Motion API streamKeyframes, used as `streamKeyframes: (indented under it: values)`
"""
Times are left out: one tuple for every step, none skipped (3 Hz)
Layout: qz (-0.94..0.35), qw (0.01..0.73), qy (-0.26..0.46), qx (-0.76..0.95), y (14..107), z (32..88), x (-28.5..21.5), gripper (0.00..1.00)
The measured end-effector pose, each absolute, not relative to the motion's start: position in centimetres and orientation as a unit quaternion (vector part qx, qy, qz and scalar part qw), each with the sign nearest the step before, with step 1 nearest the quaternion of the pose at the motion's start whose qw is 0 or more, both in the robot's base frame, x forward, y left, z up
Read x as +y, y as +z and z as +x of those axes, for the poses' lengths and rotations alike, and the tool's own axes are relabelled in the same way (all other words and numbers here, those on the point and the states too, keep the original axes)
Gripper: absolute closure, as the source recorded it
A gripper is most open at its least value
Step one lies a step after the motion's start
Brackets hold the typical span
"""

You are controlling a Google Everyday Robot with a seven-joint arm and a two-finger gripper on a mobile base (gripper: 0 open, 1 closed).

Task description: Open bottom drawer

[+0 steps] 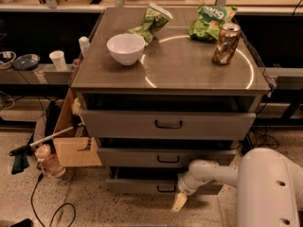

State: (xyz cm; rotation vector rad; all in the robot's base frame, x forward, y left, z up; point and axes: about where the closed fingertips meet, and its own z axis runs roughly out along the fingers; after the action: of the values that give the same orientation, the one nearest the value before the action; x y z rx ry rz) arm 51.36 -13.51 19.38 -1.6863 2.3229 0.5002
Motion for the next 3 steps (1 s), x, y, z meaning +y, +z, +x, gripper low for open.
streamKeyframes:
  values:
    - [-0.578,0.104,0.177,0.79,18.6,51.5,-13.4,0.0]
    - [-0.583,0.086,0.194,0.784,17.6,50.9,-13.4,0.0]
    - [-0.589,0.076,0.205,0.778,17.4,50.2,-13.6,0.0]
